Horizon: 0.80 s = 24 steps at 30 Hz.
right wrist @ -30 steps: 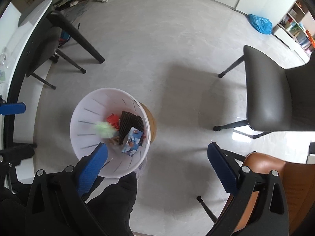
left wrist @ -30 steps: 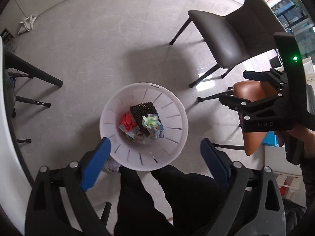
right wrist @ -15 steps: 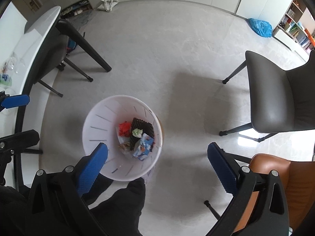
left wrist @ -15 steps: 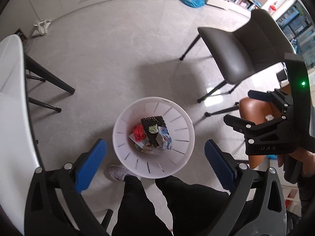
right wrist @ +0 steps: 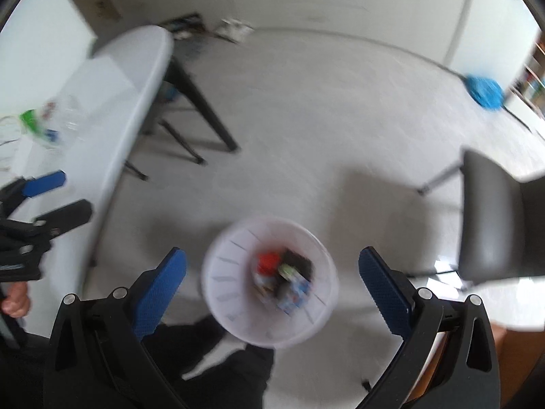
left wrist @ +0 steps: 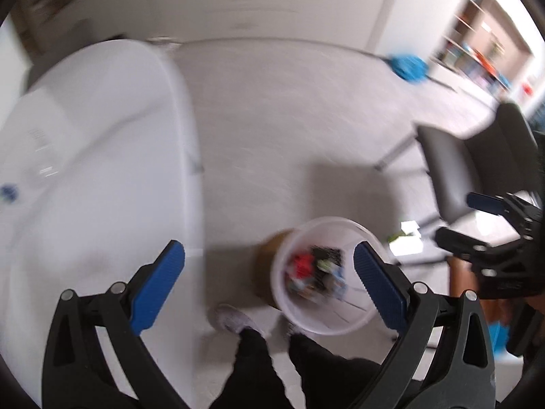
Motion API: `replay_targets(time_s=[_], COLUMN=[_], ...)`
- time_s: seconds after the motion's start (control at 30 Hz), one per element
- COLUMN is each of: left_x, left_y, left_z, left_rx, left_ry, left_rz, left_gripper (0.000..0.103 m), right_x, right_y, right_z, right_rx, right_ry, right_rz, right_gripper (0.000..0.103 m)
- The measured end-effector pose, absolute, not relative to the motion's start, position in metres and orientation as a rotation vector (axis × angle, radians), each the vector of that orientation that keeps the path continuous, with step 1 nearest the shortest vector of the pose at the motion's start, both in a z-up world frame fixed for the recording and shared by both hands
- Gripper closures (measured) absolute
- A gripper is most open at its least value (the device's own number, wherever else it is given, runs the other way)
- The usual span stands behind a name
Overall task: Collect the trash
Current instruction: 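Move both open tools back over the table, then grasp clear plastic bottle with right tool while left tool grasps blue crumpled paper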
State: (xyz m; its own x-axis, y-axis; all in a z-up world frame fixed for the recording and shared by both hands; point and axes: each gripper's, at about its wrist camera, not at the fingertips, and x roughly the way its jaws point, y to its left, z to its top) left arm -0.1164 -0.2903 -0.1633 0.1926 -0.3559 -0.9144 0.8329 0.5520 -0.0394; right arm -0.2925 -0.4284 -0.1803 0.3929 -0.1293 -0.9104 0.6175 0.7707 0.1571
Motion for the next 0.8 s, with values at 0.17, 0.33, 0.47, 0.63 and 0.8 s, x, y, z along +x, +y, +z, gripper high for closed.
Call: replay_targets(time_s=[0.17,0.33,0.47,0.63,0.8], left_x=[-0.052,0.007,0.039,0.083,0.138], left_y=[-0.212,-0.126,-0.076,-0.022,-0.01], left_z=[-0.136,-0.123,-0.119,-0.128,-0.155], left_rx=[0.343,0.221,0.183,0.109,0.119], left_ry=[1.085,1.09,1.086,1.083,1.095], left_rz=[-0.661,-0.406,-0.277,-0.174,-0.166], left_gripper=[0.008,0.008,0.008,0.008,0.008], right_x=[-0.212,-0.106,-0.032,0.05,0.115], right_y=[-0.401,-0.358,-0.324,-0.28,-0.255], right_z=[-0.142,-0.125,-0.118,-0.114,-0.116], right_rx=[0.419,0.312,0.307,0.238,0.146], right_ry=[0.995,0.992,1.006,1.038,1.048], right_rz=[-0.321,-0.122,0.01,0.071,0.093], right_gripper=[0.003,0.003,0.003,0.003,0.003])
